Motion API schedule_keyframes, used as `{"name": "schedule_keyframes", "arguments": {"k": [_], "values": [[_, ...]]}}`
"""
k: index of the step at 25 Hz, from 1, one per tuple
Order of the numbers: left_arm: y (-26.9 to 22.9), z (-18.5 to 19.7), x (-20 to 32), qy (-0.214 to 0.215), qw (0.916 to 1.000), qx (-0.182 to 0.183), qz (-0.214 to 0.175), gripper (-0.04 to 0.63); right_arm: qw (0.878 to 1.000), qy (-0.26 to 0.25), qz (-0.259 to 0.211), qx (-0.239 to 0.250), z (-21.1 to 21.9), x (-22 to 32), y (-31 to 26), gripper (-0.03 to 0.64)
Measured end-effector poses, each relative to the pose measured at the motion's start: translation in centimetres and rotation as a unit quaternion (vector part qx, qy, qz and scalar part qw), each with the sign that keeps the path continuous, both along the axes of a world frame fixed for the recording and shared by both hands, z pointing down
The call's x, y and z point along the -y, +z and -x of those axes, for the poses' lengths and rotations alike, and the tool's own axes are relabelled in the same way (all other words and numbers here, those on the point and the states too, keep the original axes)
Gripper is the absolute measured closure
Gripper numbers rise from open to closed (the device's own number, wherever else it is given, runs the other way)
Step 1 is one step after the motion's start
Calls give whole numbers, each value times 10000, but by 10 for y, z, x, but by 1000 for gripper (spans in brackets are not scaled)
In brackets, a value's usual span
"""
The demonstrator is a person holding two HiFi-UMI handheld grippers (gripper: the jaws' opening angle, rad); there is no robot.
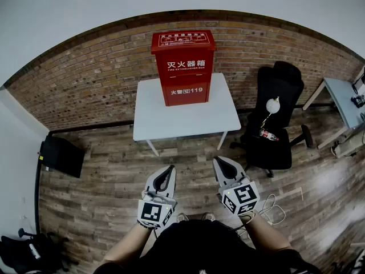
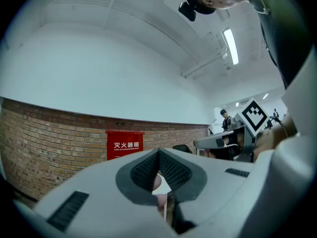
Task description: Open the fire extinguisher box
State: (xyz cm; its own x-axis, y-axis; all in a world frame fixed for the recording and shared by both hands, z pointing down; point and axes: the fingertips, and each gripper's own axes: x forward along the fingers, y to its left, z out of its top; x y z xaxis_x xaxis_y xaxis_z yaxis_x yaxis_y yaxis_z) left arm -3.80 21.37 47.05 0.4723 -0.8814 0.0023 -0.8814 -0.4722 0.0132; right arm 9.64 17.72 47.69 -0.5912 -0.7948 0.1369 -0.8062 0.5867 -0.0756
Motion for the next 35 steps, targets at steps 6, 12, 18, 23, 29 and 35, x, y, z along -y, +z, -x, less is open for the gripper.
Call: {"name": "schedule_keyframes", "arguments": {"k": [6, 12, 18, 23, 29, 35], "values": [[0, 13, 1, -13, 9999, -34, 97, 546, 9999, 108, 5, -84, 9, -2, 3, 598], [9, 28, 2, 79, 9998, -38, 179, 546, 9990, 440, 46, -92, 17, 1, 11, 598], [25, 47, 3, 235, 9989, -195, 343, 546, 9983, 569, 66, -77, 37, 0, 14, 598], [30, 65, 2, 321, 9987, -210, 340, 546, 9970, 746, 207, -82, 51, -5, 22, 598], [34, 80, 11, 374, 9985, -244, 327, 546, 9963, 813, 245, -134, 61, 1, 27, 598], [36, 94, 30, 280, 9985, -298, 368, 546, 9946, 917, 172, -451, 67, 21, 30, 598]]}}
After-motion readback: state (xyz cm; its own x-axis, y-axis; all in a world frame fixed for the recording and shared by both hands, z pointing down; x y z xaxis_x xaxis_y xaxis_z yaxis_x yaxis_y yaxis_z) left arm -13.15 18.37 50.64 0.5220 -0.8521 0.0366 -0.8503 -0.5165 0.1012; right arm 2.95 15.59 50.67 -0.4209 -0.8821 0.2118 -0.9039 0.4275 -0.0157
